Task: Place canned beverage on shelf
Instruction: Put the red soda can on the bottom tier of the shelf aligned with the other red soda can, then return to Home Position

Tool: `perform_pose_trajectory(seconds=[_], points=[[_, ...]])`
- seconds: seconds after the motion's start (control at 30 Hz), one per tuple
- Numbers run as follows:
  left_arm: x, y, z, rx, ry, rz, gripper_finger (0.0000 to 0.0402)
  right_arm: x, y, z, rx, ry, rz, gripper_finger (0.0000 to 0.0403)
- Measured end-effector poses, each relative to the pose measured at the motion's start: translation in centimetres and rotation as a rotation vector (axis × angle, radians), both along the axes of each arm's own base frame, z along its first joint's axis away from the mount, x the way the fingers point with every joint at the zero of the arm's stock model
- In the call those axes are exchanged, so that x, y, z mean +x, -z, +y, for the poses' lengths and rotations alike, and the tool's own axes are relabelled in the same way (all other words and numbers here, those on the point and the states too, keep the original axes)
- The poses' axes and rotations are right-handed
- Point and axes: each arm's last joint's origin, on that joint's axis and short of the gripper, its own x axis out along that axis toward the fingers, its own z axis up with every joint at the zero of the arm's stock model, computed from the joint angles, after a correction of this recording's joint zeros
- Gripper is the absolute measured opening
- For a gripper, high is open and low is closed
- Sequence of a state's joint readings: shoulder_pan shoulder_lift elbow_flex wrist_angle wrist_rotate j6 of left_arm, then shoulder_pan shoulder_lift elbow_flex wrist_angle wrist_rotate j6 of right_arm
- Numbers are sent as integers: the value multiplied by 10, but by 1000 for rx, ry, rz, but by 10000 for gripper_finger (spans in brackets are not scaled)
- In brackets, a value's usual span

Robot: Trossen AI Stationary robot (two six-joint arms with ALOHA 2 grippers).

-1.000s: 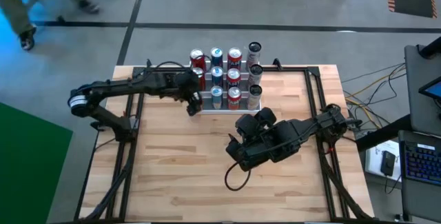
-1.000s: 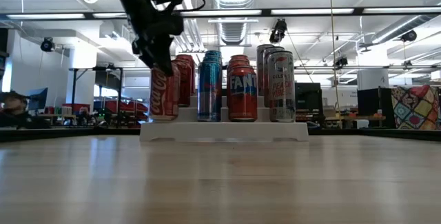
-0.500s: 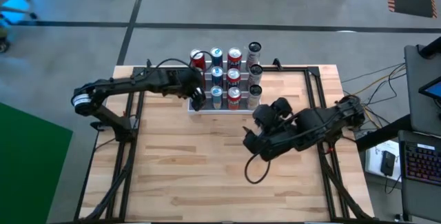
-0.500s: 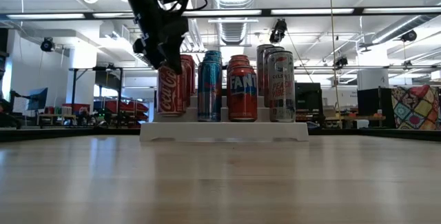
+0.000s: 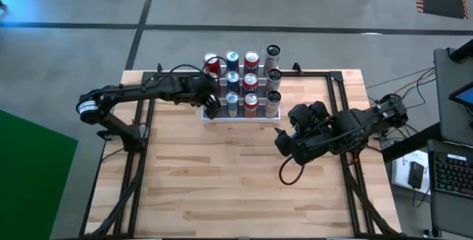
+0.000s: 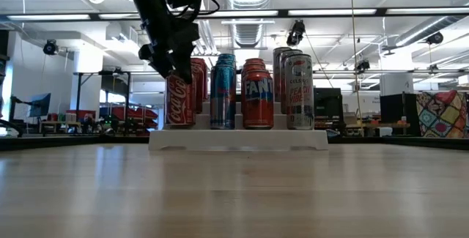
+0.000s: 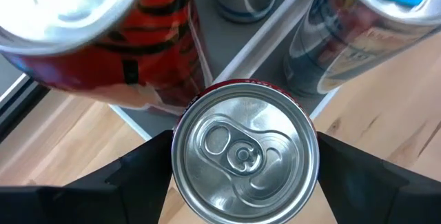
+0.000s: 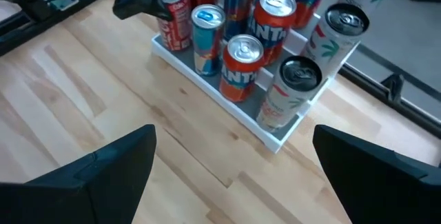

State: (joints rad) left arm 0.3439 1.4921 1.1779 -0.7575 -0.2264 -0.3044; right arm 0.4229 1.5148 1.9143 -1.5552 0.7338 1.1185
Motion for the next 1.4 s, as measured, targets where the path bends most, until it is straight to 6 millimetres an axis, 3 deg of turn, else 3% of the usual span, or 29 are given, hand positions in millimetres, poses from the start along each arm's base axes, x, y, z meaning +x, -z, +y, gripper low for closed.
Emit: perform_pose_trajectory(seconds=[0.27,0.53,0.63,0.8,1.07,1.27,1.4], points=[[-1,6,0,-9,-17,-4,306,-2,5,-2,-2,4,4,382],[-1,-4,-1,-5,-2,-24,370,-2,3,-3,-22,13,-15,382],[-3,-14,-1,6,5,-43,393,2,2,-1,-25,-5,-56,382],[-12,-41,-4,20,10,-57,390,18,3,6,-46,-105,-127,382],[-57,-93,-23,82,21,-214,389,27,1,10,-69,-179,-216,381],[-85,-120,-50,122,78,-393,389,43,-19,18,-114,-433,-524,359],[-92,-133,-71,159,139,-547,382,54,-20,8,-124,-588,-686,327]])
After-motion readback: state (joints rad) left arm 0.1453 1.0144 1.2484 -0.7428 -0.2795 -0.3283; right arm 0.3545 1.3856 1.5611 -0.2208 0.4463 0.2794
